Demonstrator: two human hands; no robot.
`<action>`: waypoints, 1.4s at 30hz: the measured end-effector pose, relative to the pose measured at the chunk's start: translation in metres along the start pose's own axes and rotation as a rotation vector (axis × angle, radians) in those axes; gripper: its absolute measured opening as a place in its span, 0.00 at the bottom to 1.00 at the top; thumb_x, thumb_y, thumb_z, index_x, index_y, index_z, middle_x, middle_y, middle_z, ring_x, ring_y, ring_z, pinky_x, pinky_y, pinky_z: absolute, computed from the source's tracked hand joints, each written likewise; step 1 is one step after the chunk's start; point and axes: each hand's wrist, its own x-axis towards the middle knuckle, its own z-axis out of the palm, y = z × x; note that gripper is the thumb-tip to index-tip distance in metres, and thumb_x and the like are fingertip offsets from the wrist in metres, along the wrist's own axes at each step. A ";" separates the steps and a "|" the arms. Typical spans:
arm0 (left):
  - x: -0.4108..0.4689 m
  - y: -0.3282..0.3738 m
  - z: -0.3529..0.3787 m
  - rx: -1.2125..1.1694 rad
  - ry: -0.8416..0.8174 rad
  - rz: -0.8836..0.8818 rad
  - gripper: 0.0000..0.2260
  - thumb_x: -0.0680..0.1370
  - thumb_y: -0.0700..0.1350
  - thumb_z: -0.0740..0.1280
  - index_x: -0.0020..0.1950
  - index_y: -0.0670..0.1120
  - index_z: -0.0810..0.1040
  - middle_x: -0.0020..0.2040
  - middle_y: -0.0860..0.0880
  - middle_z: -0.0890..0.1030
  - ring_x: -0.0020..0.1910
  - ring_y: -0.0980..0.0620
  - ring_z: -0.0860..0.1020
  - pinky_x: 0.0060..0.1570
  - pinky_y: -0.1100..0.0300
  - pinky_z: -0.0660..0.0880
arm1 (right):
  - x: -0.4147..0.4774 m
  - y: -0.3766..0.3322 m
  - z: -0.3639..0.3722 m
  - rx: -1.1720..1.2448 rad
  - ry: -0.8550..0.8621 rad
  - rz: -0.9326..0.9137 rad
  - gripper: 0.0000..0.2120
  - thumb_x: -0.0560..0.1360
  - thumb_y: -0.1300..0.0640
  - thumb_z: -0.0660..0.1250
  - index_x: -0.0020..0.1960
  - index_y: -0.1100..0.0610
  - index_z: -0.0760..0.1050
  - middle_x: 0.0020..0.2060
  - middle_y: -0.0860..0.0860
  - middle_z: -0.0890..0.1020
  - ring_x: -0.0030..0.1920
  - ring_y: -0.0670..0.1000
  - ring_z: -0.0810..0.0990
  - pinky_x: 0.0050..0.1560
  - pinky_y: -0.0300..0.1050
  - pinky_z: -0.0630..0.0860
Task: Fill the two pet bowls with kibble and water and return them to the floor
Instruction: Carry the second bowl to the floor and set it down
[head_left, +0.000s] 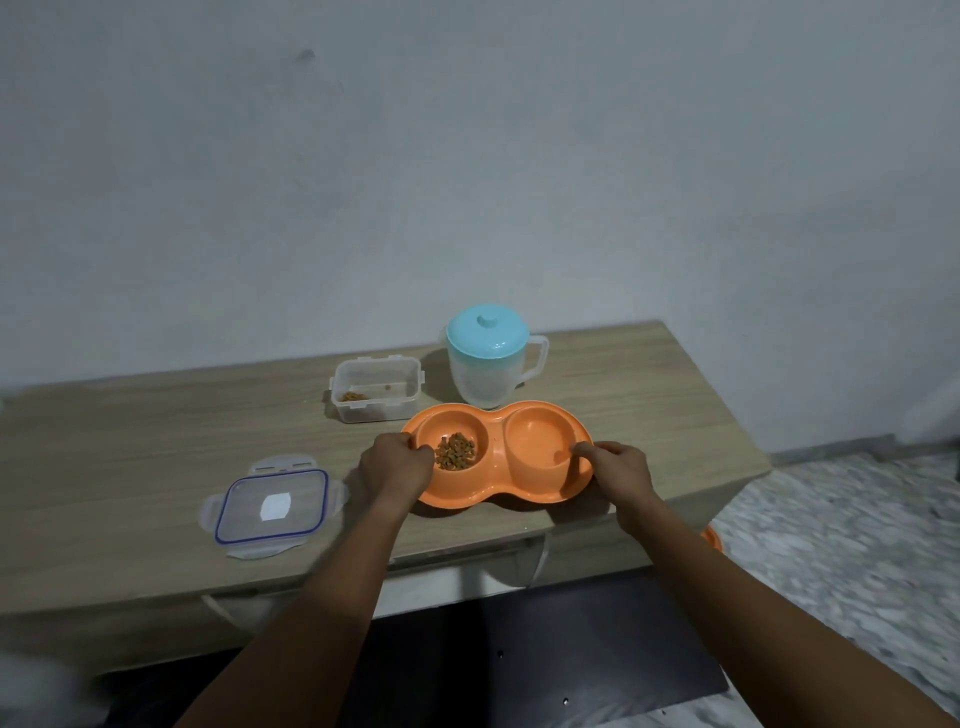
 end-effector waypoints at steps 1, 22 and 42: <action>-0.006 0.008 0.003 -0.017 0.008 0.003 0.11 0.75 0.45 0.68 0.55 0.42 0.84 0.50 0.42 0.84 0.48 0.41 0.80 0.45 0.55 0.73 | 0.001 0.000 -0.009 0.011 0.006 -0.007 0.22 0.74 0.51 0.74 0.64 0.60 0.78 0.54 0.57 0.84 0.55 0.58 0.83 0.60 0.60 0.81; -0.208 0.241 0.237 -0.194 -0.065 0.186 0.22 0.70 0.47 0.71 0.64 0.49 0.80 0.60 0.48 0.82 0.58 0.44 0.79 0.59 0.49 0.77 | 0.073 0.013 -0.415 0.158 0.142 -0.134 0.20 0.69 0.52 0.76 0.57 0.61 0.82 0.50 0.57 0.85 0.51 0.58 0.84 0.53 0.57 0.84; -0.221 0.343 0.565 -0.130 -0.393 0.168 0.21 0.72 0.44 0.71 0.65 0.48 0.78 0.64 0.47 0.79 0.63 0.45 0.76 0.62 0.54 0.73 | 0.260 0.140 -0.640 0.137 0.328 0.149 0.17 0.63 0.53 0.73 0.51 0.56 0.84 0.49 0.56 0.86 0.53 0.57 0.85 0.55 0.57 0.83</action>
